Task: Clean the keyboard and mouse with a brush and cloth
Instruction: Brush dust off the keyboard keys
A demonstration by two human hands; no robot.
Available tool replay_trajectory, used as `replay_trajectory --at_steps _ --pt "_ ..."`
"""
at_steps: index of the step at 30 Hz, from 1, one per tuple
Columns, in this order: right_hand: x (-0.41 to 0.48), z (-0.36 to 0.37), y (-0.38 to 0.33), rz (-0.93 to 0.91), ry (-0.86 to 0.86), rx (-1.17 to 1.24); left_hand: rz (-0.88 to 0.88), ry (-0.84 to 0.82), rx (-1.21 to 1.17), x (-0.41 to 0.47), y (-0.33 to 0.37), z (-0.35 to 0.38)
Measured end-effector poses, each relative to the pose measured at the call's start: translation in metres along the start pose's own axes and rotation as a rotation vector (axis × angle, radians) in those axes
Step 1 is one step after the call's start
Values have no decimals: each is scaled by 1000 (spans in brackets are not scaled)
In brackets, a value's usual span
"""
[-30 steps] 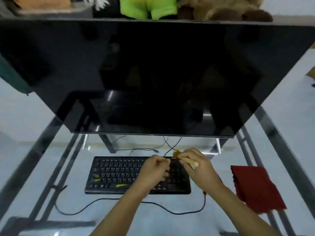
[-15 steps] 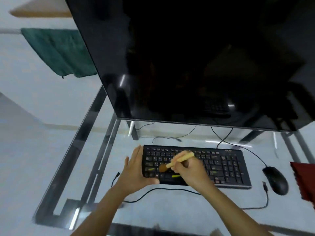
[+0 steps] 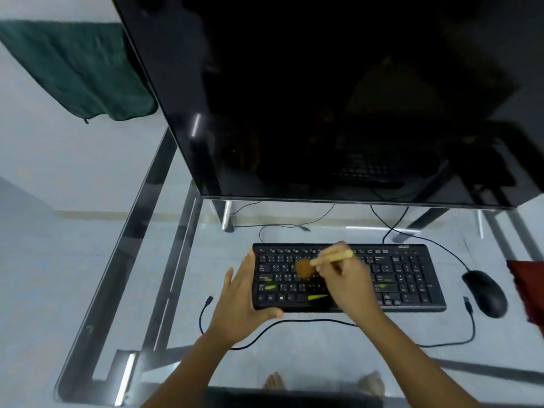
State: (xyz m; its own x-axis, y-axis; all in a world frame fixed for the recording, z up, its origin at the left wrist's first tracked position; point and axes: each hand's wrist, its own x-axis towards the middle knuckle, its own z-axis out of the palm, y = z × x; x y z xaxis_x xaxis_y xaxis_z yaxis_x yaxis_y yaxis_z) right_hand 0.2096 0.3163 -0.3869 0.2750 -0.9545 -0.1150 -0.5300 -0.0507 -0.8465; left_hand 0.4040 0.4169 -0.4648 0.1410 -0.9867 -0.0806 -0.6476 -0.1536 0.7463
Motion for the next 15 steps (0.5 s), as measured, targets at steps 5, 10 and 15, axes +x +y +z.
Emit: replay_trajectory --at_steps 5,10,15 --pt "-3 12 -9 58 -418 -49 0 11 25 1 0 2" --pt "19 1 -6 -18 13 3 -6 5 -12 1 -1 1" --pt "25 13 -9 -23 -184 -159 4 7 5 2 -2 1"
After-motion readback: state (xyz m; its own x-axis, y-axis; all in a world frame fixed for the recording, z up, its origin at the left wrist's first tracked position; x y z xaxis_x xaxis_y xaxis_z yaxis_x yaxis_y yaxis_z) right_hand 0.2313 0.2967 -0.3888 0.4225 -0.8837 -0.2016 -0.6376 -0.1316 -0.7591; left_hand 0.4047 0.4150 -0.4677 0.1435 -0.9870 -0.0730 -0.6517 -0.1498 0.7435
